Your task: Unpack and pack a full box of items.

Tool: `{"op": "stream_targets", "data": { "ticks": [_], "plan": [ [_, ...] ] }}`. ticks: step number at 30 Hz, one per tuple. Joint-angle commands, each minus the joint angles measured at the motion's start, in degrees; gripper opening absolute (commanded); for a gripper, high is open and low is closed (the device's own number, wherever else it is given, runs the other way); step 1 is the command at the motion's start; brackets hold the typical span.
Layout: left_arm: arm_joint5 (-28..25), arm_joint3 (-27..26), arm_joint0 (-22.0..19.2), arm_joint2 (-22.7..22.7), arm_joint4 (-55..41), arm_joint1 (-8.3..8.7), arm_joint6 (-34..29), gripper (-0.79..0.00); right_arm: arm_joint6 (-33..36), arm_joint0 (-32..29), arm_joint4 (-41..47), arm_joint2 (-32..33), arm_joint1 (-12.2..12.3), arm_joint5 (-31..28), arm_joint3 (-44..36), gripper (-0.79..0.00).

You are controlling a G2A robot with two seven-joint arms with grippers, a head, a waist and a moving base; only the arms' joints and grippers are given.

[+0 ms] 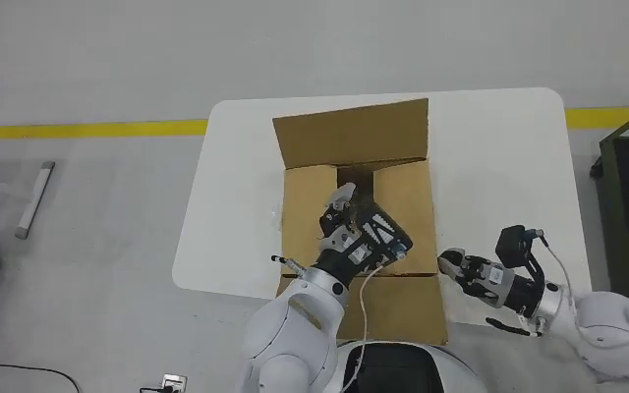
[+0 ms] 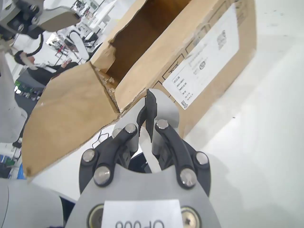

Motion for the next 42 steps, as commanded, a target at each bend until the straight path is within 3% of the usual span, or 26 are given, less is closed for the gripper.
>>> {"op": "stream_targets", "data": {
  "ticks": [1,10,16,17,18,20,21,29,42],
  "plan": [
    [0.42,1.52,-0.11,-0.04,2.20,0.11,0.25,0.000,-0.25,-0.53,0.61,0.88,0.08,0.17,0.04,-0.785],
    [7.07,11.55,-2.01,1.11,10.52,-0.26,-1.93,0.000,-6.01,-4.79,2.64,9.63,0.20,2.63,-2.56,-0.785],
    [8.16,17.14,-3.84,1.08,16.94,-0.31,-2.52,-0.025,-7.27,-5.62,1.08,11.47,0.17,3.31,-5.05,-0.785],
    [8.22,17.42,-4.02,1.02,18.02,-0.28,-2.29,-0.172,-7.37,-5.59,0.90,11.43,0.15,3.45,-5.31,-0.785],
    [8.17,17.78,-4.16,0.94,19.41,-0.23,-2.13,-0.397,-7.41,-5.47,0.84,11.34,0.15,3.55,-5.50,-0.785],
    [7.93,18.24,-4.12,0.67,21.32,-0.11,-1.52,-0.622,-7.60,-4.95,0.70,11.22,0.14,3.86,-5.75,-0.785],
    [7.96,18.23,-4.01,0.41,21.94,-0.07,-1.38,-0.785,-7.49,-4.59,0.67,11.08,0.15,3.99,-5.96,-0.785],
    [8.34,16.17,-3.07,-1.19,24.45,0.06,0.11,-0.785,-4.36,1.01,-0.29,7.55,0.39,4.41,-7.08,-0.785],
    [10.49,9.15,-4.00,-1.67,13.45,-1.36,-2.22,-0.785,5.00,8.35,-0.39,1.86,0.89,7.02,-5.81,-0.785]
  ]
}}
